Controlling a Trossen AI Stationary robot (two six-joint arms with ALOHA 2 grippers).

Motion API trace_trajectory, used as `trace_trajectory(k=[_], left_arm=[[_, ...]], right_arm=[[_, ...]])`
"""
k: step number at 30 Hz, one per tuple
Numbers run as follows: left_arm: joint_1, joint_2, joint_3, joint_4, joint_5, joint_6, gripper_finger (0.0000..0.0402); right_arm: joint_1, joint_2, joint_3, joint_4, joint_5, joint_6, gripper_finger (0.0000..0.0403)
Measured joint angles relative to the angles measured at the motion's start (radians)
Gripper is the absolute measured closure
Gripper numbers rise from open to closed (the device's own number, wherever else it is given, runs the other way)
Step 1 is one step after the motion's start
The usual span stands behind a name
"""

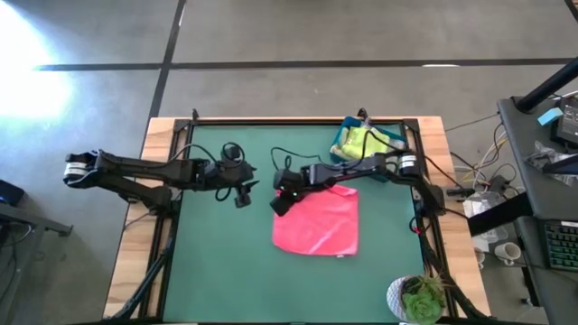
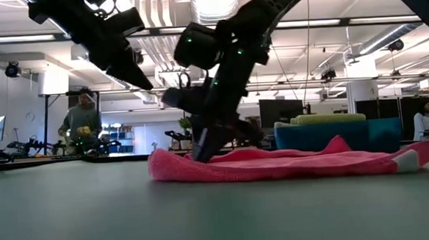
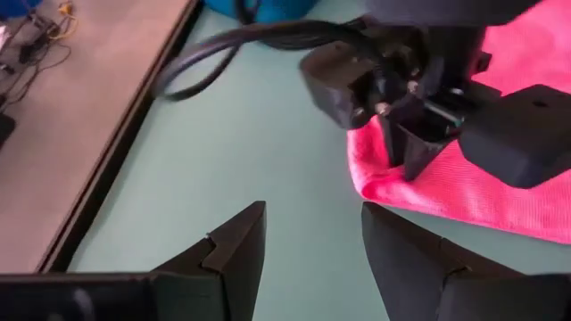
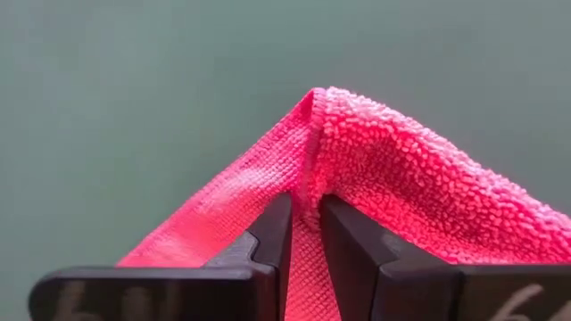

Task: Fold microfiber towels
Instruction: Fold the pink microfiber cloth

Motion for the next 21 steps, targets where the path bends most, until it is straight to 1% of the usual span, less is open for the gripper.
trace_trajectory(k=[4,8,10,14,16,17,21], left_arm=[[-0.001,-0.001,0.0,-0.04,0.005,0.081,0.023],[0.0,-0.002,0.0,-0.048,0.023,0.116,0.023],[0.0,-0.002,0.002,-0.044,0.08,0.115,0.023],[-0.001,0.002,-0.002,-0.026,0.305,0.071,0.023],[-0.006,0.015,-0.003,-0.025,0.384,0.042,0.023],[-0.014,0.025,-0.003,-0.024,0.4,0.02,0.023],[-0.065,0.074,-0.001,0.002,0.402,-0.008,0.023]], right_arm=[[-0.013,-0.015,0.066,-0.034,-0.003,-0.017,0.0347],[-0.022,-0.096,0.073,-0.083,0.003,-0.029,0.0347],[-0.021,-0.145,0.07,-0.13,0.006,-0.063,0.0347],[0.001,-0.264,0.062,-0.273,0.049,-0.138,0.0347],[0.016,-0.329,0.043,-0.329,0.08,-0.164,0.0347],[0.026,-0.358,0.027,-0.344,0.09,-0.18,0.0347],[0.075,-0.49,-0.067,-0.343,0.108,-0.205,0.0346]])
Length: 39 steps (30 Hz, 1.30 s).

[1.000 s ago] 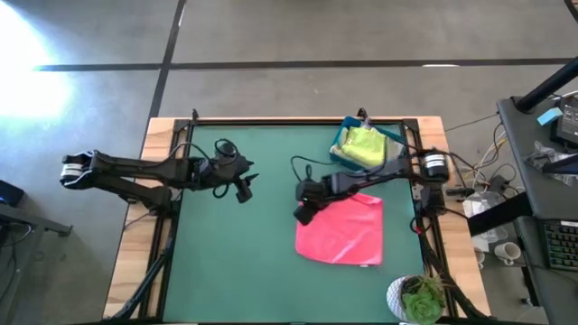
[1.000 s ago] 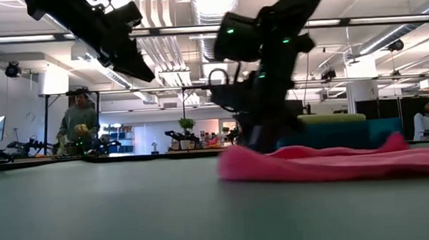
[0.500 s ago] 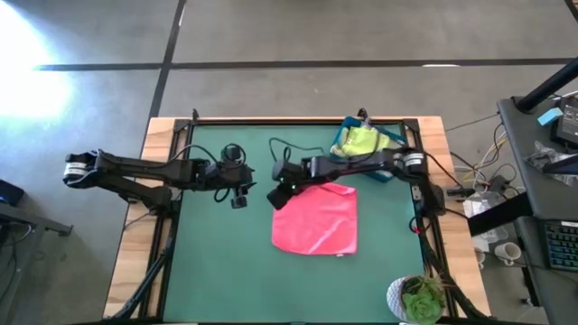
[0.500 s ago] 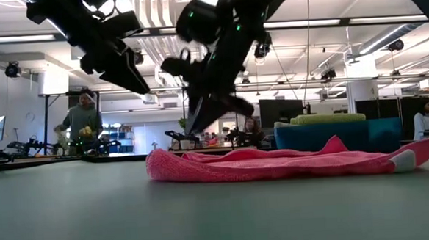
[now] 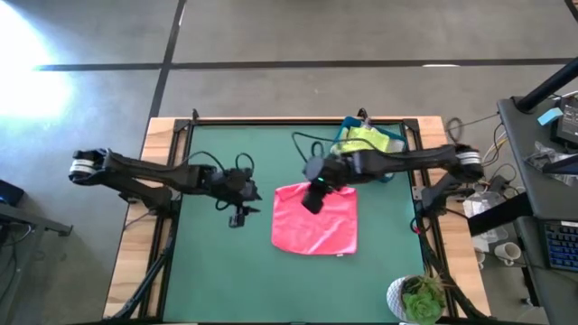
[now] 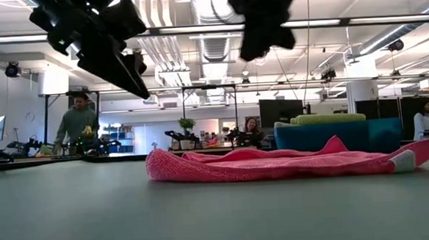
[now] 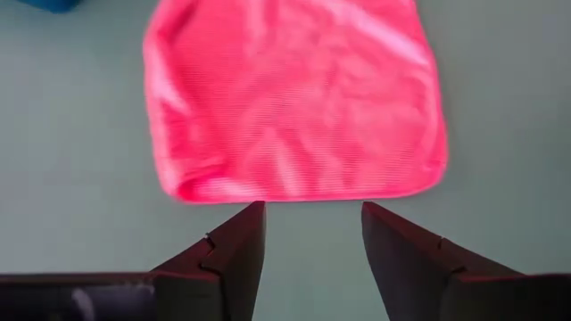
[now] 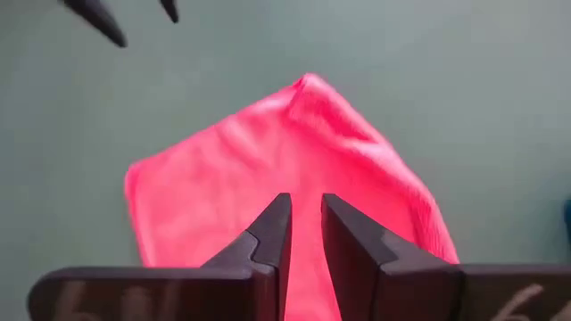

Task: Fold microfiber towels
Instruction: Fold the pink microfiber cloth

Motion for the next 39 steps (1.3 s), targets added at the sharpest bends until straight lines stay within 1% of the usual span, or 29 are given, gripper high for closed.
trace_trajectory(k=[6,10,14,18,22,26,28,32,36,39], left_arm=[[-0.122,0.099,0.019,0.041,-0.002,-0.006,0.023],[-0.193,0.175,0.02,0.14,-0.009,-0.092,0.023],[-0.225,0.267,0.03,0.219,-0.017,-0.148,0.023],[-0.233,0.362,0.058,0.248,-0.017,-0.192,0.023],[-0.238,0.434,0.126,0.253,-0.015,-0.186,0.023],[-0.238,0.486,0.182,0.254,-0.004,-0.145,0.023],[-0.237,0.503,0.192,0.249,-0.002,-0.132,0.023],[-0.24,0.509,0.196,0.245,0.002,-0.132,0.023],[-0.248,0.506,0.197,0.2,0.018,-0.126,0.023],[-0.254,0.512,0.197,0.189,0.045,-0.122,0.023]], right_arm=[[0.076,-0.16,-0.191,0.005,0.008,0.001,0.0346],[0.125,-0.244,-0.304,0.027,0.007,0.018,0.0346],[0.171,-0.297,-0.389,0.055,0.007,0.017,0.0346],[0.196,-0.336,-0.43,0.06,0.007,0.019,0.0346],[0.201,-0.346,-0.446,0.057,0.007,0.017,0.0346],[0.203,-0.346,-0.451,0.057,-0.006,0.006,0.0346],[0.207,-0.346,-0.46,0.057,-0.015,0.006,0.0346],[0.237,-0.346,-0.483,0.057,-0.076,0.004,0.0346],[0.306,-0.346,-0.515,0.059,-0.081,-0.037,0.0346],[0.359,-0.346,-0.527,0.065,-0.059,-0.052,0.0346]])
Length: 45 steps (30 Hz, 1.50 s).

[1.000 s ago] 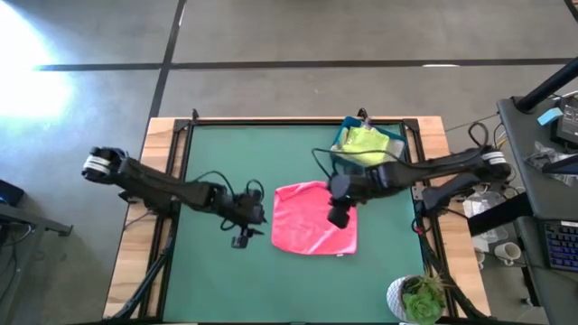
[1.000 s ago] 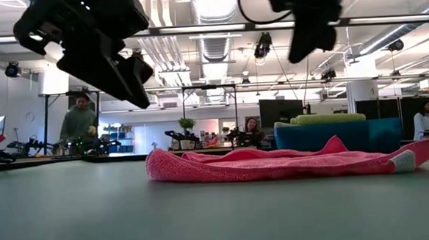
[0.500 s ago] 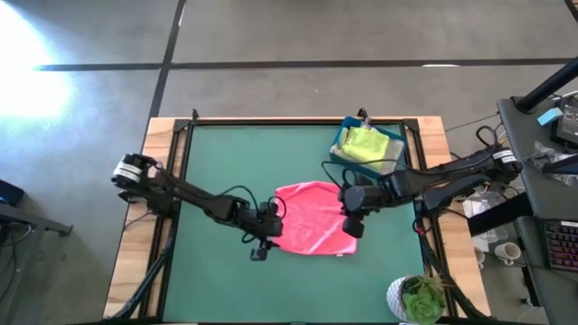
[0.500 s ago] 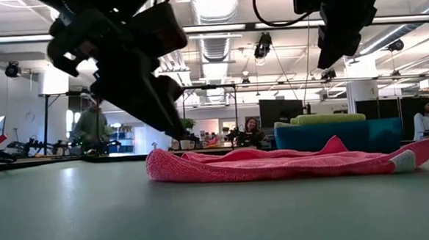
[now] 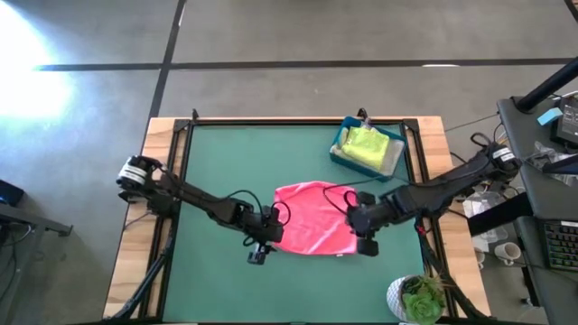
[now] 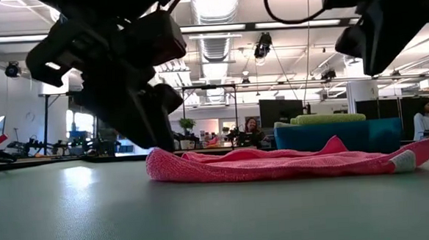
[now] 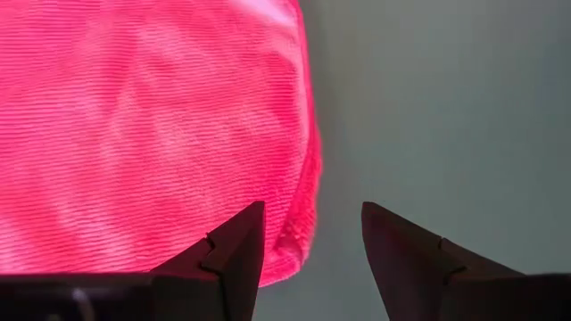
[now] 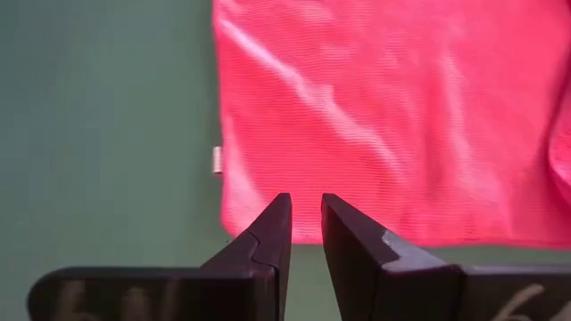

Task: Fold microfiber towels
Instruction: Fold the pink microfiber cloth

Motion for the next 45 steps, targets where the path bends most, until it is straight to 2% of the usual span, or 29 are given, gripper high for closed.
trace_trajectory(k=[7,14,17,24,35,41,45], left_arm=[[-0.002,0.06,0.019,0.005,-0.045,0.017,0.023],[-0.001,0.101,0.048,0.003,-0.05,-0.007,0.0238],[-0.001,0.102,0.047,-0.016,-0.05,-0.026,0.0271],[0.0,0.1,0.045,-0.035,-0.051,-0.028,0.0391],[0.001,0.099,0.045,-0.036,-0.05,-0.028,0.04],[0.001,0.099,0.044,-0.036,-0.049,-0.031,0.0401],[0.001,0.099,0.044,-0.036,-0.049,-0.035,0.0401]], right_arm=[[0.072,0.008,-0.005,0.047,0.03,0.002,0.0346],[0.122,0.078,-0.011,0.05,0.03,-0.006,0.0346],[0.142,0.117,-0.011,0.056,0.028,-0.006,0.0346],[0.146,0.21,-0.011,0.071,-0.006,0.046,0.0313],[0.15,0.298,-0.01,0.174,-0.031,-0.001,0.0245],[0.15,0.378,-0.01,0.174,-0.028,0.015,0.0249],[0.15,0.389,-0.008,0.174,-0.025,0.058,0.0273]])
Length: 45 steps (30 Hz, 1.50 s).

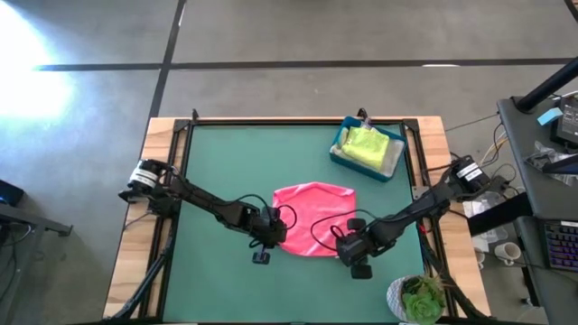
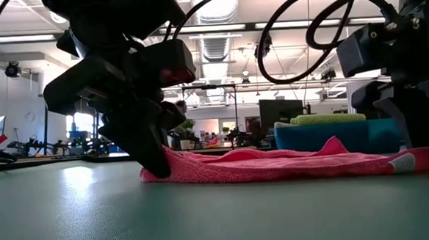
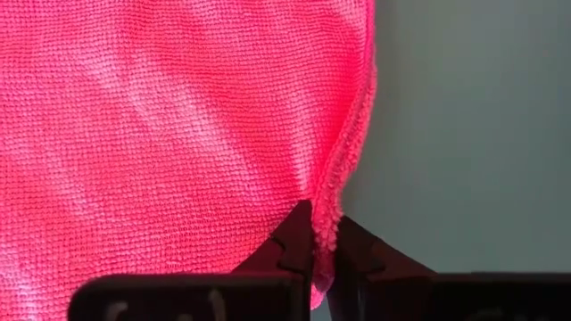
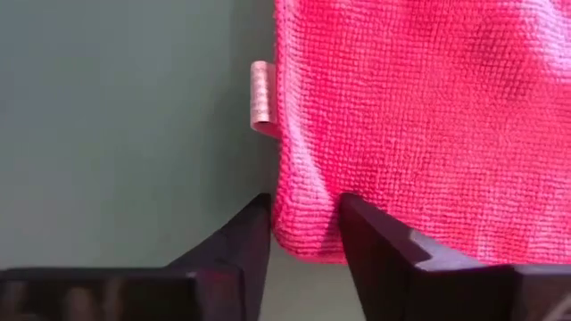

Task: Fold microfiber towels
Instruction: Fold the pink microfiber cloth

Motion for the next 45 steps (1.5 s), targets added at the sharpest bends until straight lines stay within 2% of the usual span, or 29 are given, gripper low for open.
trace_trajectory(k=[6,8,13,18,23,26,30,32,35,37,42,45], left_arm=[[0.001,-0.011,0.027,-0.052,0.008,-0.001,0.0401],[0.005,-0.02,0.06,-0.095,0.008,0.0,0.0401],[0.019,-0.057,0.15,-0.303,0.002,0.054,0.0401],[0.04,-0.132,0.243,-0.464,-0.035,0.071,0.0401],[0.047,-0.234,0.364,-0.608,-0.178,0.072,0.0402],[0.048,-0.305,0.437,-0.629,-0.285,0.073,0.0402],[0.045,-0.385,0.519,-0.63,-0.48,0.05,0.0402],[0.045,-0.417,0.548,-0.626,-0.535,0.015,0.0401],[0.047,-0.438,0.565,-0.64,-0.497,-0.068,0.0401],[0.046,-0.435,0.565,-0.693,-0.472,-0.08,0.0401],[0.059,-0.379,0.563,-0.822,-0.476,-0.095,0.0401],[0.089,-0.345,0.563,-0.86,-0.503,-0.017,0.0401]], right_arm=[[-0.003,-0.038,-0.003,-0.02,0.004,0.003,0.0374],[-0.007,-0.069,-0.003,-0.013,0.005,0.007,0.0387],[-0.031,-0.175,0.027,-0.069,0.006,0.031,0.0393],[-0.037,-0.289,0.151,-0.227,0.128,0.042,0.0394],[-0.037,-0.35,0.317,-0.408,0.28,0.059,0.0394],[-0.035,-0.357,0.412,-0.495,0.389,0.058,0.0394],[-0.029,-0.347,0.52,-0.575,0.619,0.081,0.0394],[-0.029,-0.34,0.562,-0.588,0.674,0.074,0.0394],[-0.032,-0.33,0.61,-0.586,0.622,0.019,0.0394],[-0.031,-0.325,0.626,-0.59,0.672,0.021,0.0394],[-0.051,-0.314,0.637,-0.593,0.706,0.01,0.0394],[-0.076,-0.308,0.634,-0.622,0.731,0.007,0.0394]])
